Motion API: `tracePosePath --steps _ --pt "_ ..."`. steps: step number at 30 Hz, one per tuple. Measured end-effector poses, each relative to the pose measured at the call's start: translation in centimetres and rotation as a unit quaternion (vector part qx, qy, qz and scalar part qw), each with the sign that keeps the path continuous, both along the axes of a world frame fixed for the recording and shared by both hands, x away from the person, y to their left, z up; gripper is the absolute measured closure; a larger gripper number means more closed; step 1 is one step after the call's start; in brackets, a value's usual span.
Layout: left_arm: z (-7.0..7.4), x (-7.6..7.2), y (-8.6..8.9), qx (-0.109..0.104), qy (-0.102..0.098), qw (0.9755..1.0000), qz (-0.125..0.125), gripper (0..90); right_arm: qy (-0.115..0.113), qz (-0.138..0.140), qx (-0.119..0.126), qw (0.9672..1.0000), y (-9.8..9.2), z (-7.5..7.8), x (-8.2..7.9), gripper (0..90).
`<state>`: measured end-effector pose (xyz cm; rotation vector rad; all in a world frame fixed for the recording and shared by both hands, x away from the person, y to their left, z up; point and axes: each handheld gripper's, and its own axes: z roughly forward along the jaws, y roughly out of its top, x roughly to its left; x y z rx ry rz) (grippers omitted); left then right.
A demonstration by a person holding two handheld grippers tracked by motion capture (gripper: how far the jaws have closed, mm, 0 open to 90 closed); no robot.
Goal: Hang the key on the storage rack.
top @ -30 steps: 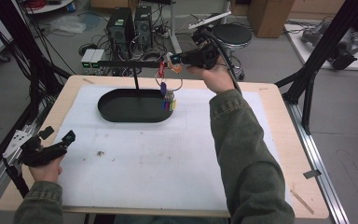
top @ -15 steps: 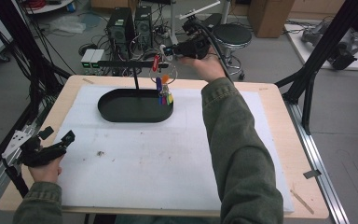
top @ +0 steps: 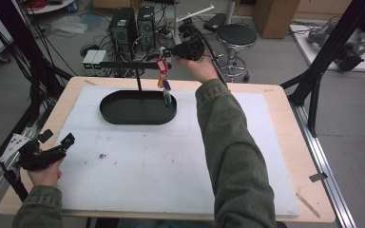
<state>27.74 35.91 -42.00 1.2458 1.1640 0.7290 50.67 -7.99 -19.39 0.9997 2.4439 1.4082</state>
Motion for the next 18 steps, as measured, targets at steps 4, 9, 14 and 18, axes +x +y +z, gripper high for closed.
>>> tracePosePath --steps 4,9,14,18 --pt "0.0 0.1 -0.1 0.0 0.0 1.0 -0.001 2.4 0.004 -0.014 0.001 0.9999 0.3 -0.4 0.5 88.0" --pt "0.0 0.1 -0.1 -0.001 0.0 1.0 -0.001 2.4 0.006 -0.025 0.004 0.9997 0.6 -0.8 1.0 87.9" --pt "0.0 0.1 -0.1 -0.001 0.0 1.0 -0.001 2.4 0.009 -0.039 0.002 0.9992 1.2 -1.4 1.5 87.9" --pt "-0.1 0.1 0.0 -0.002 0.0 1.0 -0.002 2.4 0.018 -0.049 0.0 0.9986 1.5 -2.0 2.0 87.9"
